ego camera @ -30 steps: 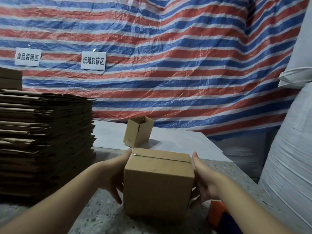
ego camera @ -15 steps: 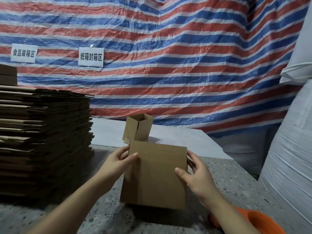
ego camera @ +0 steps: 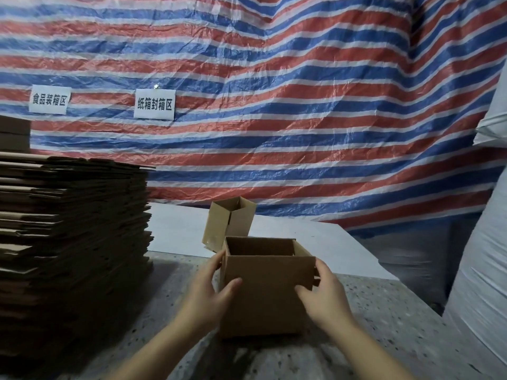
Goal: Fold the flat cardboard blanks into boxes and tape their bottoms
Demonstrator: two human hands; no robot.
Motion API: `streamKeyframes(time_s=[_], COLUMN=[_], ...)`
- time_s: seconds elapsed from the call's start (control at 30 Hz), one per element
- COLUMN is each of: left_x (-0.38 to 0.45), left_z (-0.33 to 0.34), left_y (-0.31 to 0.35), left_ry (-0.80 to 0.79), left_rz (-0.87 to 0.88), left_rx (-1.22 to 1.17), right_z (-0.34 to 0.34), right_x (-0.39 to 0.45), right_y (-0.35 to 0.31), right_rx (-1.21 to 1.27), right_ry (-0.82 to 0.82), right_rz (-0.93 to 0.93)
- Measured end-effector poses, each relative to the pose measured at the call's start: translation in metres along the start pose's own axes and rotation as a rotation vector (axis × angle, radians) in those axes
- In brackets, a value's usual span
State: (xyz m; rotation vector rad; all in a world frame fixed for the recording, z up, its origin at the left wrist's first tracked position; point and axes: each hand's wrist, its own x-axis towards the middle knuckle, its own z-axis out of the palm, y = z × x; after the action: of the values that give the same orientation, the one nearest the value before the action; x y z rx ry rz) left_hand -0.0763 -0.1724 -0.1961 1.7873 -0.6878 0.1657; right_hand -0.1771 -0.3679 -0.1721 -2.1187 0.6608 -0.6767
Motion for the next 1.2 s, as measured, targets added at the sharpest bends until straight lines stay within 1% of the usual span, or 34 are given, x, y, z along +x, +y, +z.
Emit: streamKeyframes(time_s=[0.07,0.13,0.27,0.33,0.47,0.6,0.67,0.73,0.83,0.93,1.1,1.2], left_x=[0.017,0.036,0.078,0.094,0.126,0.162,0.183,0.206,0.233,0.250,0.264,0.267], left_z=[0.007,0.009,0.002,0.004,0.018,0.040,0.053,0.064,0.081,0.098,0.112,0.114], left_y=[-0.007,-0.016,-0.045,-0.057,-0.067,-0.074,-0.078,-0.085,-0.097,-0.110,-0.129,-0.135], left_ry=[0.015,-0.007,-0.188,-0.232,-0.138,0.037,0.133,0.219,0.274,0.293,0.394,0.408], left_rz=[-0.017,-0.060,-0.150,-0.202,-0.140,-0.003,0.034,0.047,0.057,0.054,-0.062,-0.104], left_rx=[0.044,0.018,-0.085,-0.158,-0.158,-0.103,-0.085,-0.051,0.083,0.134,0.113,0.179], right_z=[0.004,0.007,0.017,0.023,0.033,0.044,0.046,0.045,0.042,0.042,0.045,0.046], right_x=[0.027,0.053,0.098,0.117,0.153,0.185,0.197,0.203,0.205,0.205,0.203,0.203], right_y=[0.001,0.002,0.003,0.004,0.000,-0.010,-0.009,-0.001,0.015,0.028,0.036,0.036], right_rx=[0.038,0.092,0.097,0.091,0.120,0.072,0.047,0.002,-0.081,-0.126,-0.185,-0.214], right_ry=[-0.025,-0.050,-0.088,-0.101,-0.087,-0.035,0.010,0.003,-0.046,-0.073,-0.129,-0.161], right_rz=[0.042,0.057,0.028,0.019,-0.019,0.002,0.003,-0.017,-0.042,-0.066,-0.113,-0.147])
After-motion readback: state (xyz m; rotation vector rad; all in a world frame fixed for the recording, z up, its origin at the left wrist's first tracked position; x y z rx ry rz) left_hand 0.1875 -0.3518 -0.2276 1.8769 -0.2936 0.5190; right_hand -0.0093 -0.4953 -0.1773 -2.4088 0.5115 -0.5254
